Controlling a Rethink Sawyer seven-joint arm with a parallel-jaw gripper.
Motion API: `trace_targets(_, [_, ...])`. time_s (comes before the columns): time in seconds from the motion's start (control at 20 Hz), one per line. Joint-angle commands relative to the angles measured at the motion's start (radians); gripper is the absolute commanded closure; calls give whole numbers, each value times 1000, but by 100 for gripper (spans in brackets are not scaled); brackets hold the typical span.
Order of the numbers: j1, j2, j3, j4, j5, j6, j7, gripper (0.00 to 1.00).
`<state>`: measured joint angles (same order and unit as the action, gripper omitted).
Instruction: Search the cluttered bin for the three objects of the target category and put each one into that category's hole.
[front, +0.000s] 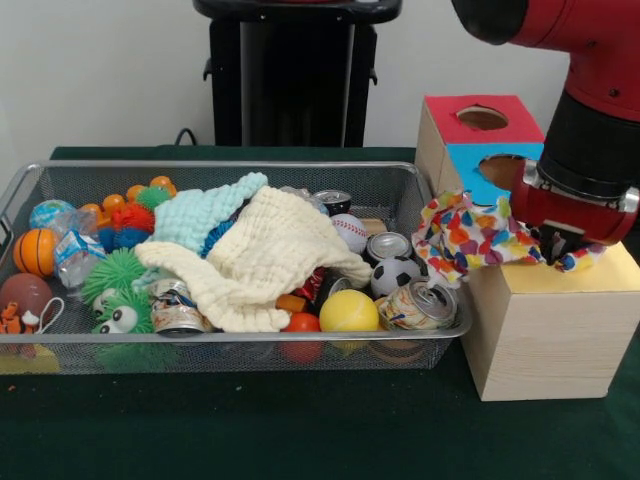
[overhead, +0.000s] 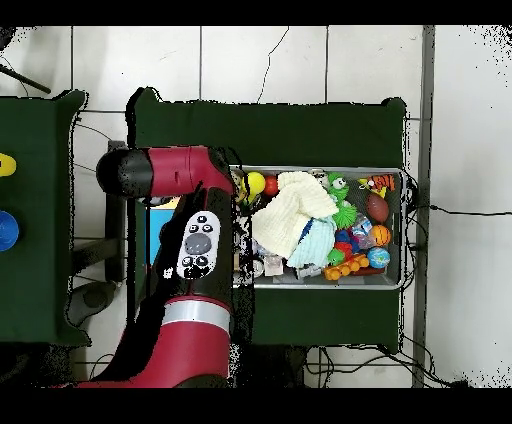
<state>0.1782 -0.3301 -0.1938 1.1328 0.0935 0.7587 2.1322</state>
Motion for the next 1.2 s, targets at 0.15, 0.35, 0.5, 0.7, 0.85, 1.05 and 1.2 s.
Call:
trace_targets(0.15, [-27, 106, 79, 137, 7, -151, 163, 100])
trace_targets(0.35, [-20, 113, 73, 133, 7, -155, 166, 100])
trace_targets(0.5, [-15, 115, 66, 129, 4, -154, 171, 100])
trace_targets(0.7, [-10, 126, 59, 120, 1, -160, 178, 100])
trace_targets(0.85, [-7, 133, 55, 112, -3, -159, 176, 100])
trace_targets(1.05, [-6, 137, 47, 112, -12, -175, 173, 100])
trace_targets(1.2, [7, 142, 26, 102, -18, -177, 184, 0])
